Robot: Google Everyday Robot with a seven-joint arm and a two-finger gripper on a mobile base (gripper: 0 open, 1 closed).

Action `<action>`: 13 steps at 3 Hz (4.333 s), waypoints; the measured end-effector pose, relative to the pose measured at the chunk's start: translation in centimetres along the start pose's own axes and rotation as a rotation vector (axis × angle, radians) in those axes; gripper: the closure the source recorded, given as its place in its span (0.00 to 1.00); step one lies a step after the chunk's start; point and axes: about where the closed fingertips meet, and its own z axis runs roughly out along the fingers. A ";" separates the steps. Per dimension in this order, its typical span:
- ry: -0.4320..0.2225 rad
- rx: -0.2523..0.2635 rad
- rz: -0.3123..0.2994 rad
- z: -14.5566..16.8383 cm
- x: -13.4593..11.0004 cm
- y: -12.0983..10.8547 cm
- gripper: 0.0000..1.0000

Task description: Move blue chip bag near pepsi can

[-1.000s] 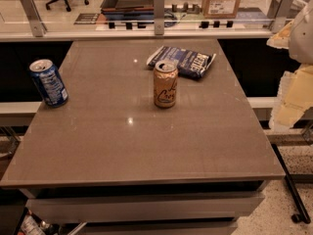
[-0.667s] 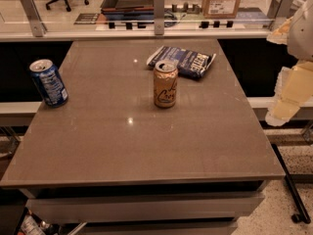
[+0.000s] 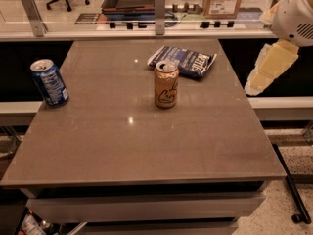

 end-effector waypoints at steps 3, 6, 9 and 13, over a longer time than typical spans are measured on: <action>-0.226 -0.047 0.086 9.8 -4.5 -6.5 0.00; -0.391 -0.135 0.186 19.8 -3.4 -7.9 0.00; -0.343 -0.149 0.258 25.5 -5.2 -8.2 0.00; -0.377 -0.143 0.259 26.1 -6.4 -8.9 0.64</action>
Offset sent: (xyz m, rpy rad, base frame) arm 0.1302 0.0485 -0.0397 0.2468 -0.0228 0.0435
